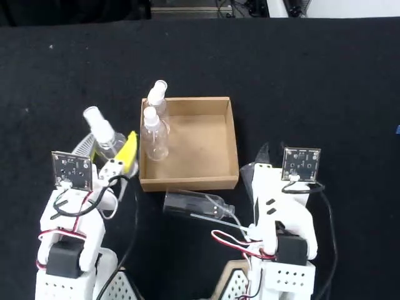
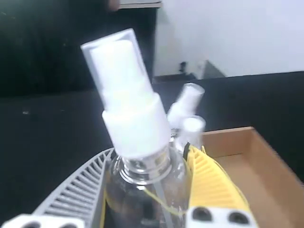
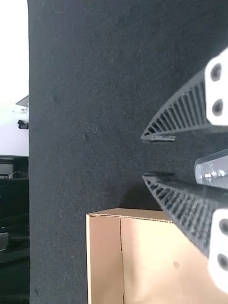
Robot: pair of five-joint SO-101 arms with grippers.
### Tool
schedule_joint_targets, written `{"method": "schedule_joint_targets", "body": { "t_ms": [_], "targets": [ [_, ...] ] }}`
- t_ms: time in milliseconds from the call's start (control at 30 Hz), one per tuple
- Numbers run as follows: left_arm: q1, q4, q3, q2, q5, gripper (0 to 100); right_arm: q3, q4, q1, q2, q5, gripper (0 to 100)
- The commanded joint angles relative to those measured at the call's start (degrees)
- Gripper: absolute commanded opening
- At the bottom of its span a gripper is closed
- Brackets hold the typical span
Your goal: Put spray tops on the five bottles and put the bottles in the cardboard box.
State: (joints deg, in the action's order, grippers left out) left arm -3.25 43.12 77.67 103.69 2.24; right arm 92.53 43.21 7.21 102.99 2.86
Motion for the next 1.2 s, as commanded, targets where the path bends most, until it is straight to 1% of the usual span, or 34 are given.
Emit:
{"method": "schedule_joint_targets", "body": {
  "t_ms": [0,100,167,300,600,800,933,1167],
  "targets": [
    [-4.97,-5.27,-0.84,0.79,-2.99,3,-0.13,-0.53,0.97,5.58,0.18,9.6],
    [-7.08,-12.13,4.09,0.79,-2.9,3,-0.13,-0.53,0.97,5.58,0.18,9.6],
    [-8.92,-15.38,6.81,0.79,-1.49,3,-0.13,-0.53,0.97,5.58,0.18,9.6],
    [-11.91,-18.99,9.98,0.79,0.09,3,-0.13,-0.53,0.97,5.58,0.18,9.6],
    [-12.26,-30.51,19.74,0.7,0.26,3,-0.13,-0.53,0.97,5.58,0.18,9.6],
    [-12.26,-30.59,19.65,0.7,0.26,3,-0.13,-0.53,0.97,5.58,0.18,9.6],
    [-12.35,-26.81,19.65,0.7,0.26,3,-0.13,-0.53,0.97,5.58,0.18,9.6],
    [-12.44,-23.21,19.65,0.7,0.26,3,-0.13,-0.53,0.97,5.58,0.18,9.6]
  ]
}}
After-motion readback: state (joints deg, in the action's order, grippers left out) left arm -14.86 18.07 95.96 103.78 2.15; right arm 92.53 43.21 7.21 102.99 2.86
